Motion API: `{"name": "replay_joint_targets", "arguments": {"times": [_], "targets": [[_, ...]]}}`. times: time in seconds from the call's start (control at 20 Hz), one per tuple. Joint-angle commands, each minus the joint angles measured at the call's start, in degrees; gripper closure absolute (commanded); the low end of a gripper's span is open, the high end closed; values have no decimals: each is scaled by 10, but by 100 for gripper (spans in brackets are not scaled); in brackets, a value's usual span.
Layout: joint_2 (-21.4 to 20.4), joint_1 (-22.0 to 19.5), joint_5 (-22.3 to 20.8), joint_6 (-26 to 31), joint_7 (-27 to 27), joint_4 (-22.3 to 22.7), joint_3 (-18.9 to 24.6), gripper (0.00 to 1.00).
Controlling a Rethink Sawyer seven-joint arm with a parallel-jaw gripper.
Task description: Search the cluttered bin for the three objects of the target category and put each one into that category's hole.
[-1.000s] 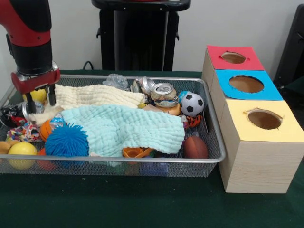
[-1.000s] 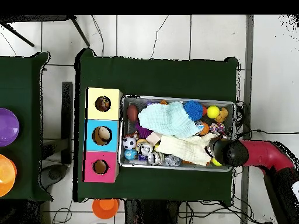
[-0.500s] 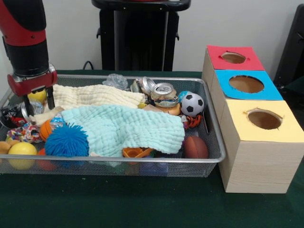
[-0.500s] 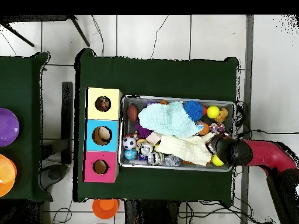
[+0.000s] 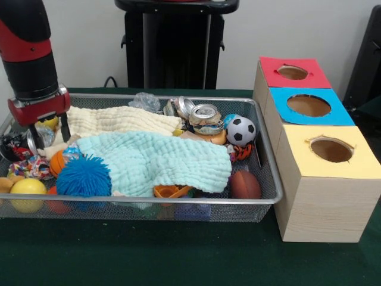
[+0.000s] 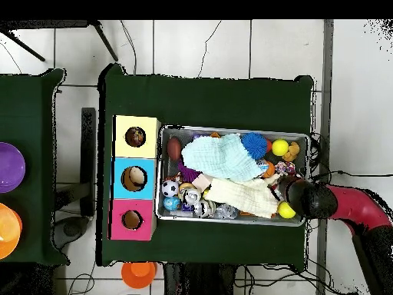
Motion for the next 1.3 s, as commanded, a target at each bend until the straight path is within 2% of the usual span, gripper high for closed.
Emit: {"name": "replay_joint_targets", "arguments": {"times": [0.05, 0.45, 1.3], "targets": [[29, -16, -11, -43, -96, -53, 46, 0], [27, -33, -36, -71, -105, -54, 65, 0], [3, 0, -89, -89, -78, -69, 42, 0]]}}
